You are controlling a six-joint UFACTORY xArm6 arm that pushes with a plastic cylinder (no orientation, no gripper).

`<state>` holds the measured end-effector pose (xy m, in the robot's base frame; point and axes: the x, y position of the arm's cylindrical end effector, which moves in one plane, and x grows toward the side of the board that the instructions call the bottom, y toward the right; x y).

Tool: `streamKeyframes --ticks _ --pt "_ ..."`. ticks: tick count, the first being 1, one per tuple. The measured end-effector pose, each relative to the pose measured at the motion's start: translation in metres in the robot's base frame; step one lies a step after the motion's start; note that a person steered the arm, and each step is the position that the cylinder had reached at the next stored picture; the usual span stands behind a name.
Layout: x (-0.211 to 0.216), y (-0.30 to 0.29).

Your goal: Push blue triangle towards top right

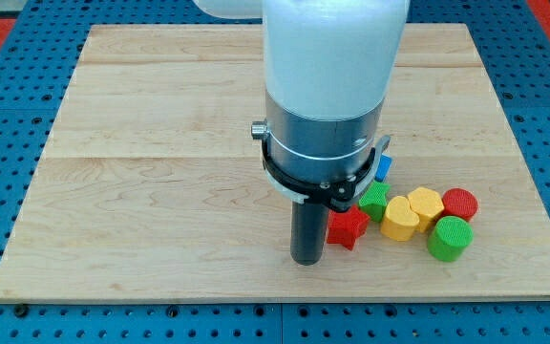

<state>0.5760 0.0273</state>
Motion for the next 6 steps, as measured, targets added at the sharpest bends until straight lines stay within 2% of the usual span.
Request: streamKeyframes --ticks 1,3,4,5,6 --pt "0.000 0.000" --pt "-0.005 -0.040" --pt "-0.062 -0.064" --pt "-0.142 -0.064" --pt "-0.157 0.029"
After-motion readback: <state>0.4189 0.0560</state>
